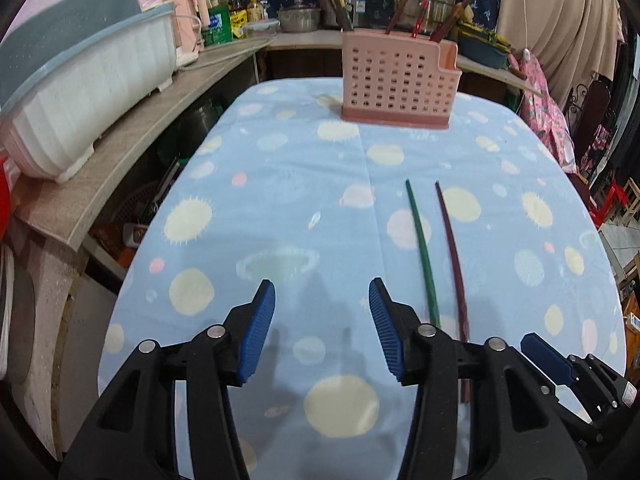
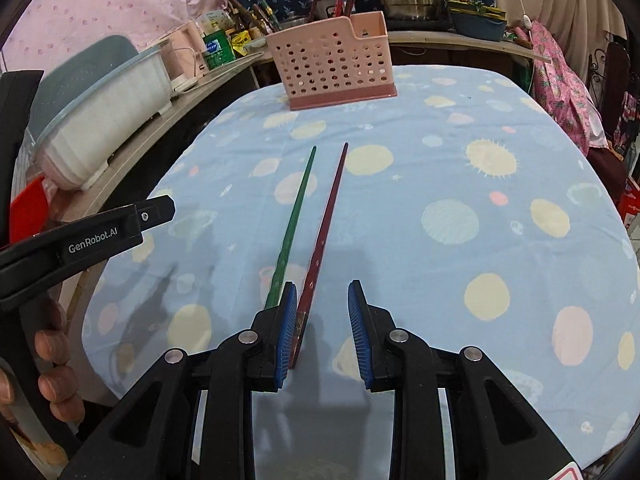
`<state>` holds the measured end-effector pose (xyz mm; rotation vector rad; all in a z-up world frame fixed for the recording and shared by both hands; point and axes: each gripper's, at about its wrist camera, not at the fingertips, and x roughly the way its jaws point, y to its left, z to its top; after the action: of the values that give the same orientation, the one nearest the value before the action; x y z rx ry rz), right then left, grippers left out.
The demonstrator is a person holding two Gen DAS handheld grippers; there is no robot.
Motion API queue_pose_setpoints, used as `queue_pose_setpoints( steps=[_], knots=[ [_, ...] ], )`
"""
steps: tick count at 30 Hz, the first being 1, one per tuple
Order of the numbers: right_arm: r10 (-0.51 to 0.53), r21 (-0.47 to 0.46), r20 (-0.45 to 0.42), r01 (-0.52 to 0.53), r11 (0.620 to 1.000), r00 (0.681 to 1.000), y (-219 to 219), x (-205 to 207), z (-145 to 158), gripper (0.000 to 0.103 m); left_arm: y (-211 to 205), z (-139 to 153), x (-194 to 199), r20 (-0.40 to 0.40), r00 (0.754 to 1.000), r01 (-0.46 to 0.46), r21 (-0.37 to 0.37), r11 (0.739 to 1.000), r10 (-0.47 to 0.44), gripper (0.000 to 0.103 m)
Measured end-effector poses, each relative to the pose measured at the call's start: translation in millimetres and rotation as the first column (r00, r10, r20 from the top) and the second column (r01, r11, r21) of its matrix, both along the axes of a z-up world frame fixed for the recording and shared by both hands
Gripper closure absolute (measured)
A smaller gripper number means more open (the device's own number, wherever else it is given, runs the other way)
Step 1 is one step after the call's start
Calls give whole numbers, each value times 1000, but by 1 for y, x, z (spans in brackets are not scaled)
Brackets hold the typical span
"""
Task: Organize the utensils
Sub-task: 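Move both open tools back to the last two chopsticks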
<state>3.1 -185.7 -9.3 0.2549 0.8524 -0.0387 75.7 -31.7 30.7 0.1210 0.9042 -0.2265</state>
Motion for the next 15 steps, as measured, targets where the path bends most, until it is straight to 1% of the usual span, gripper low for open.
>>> queue_pose_setpoints(
  steps=[3,5,6,10,15],
  knots=[
    [22,-7,-18,-22,1000,1000,10,-1,-8,76,2,-9,-5,-19,1000,3,14,1000,-3,56],
    [33,-20,-25,-33,999,999,16,-1,-11,76,2,-12,-7,-31,1000,5,15,1000,-4,54],
    [36,-22,-28,-37,999,999,17,-1,-12,76,2,-14,-9,-36,999,7,15,1000,-6,51],
    [38,-31,-44,-39,999,998,21,2,-20,76,-1,-18,-13,-43,999,17,24,1000,-16,46],
    [30,-28,-60,-32,999,998,21,4,-27,78,-1,-23,-16,-53,998,22,32,999,-20,44]
  ],
)
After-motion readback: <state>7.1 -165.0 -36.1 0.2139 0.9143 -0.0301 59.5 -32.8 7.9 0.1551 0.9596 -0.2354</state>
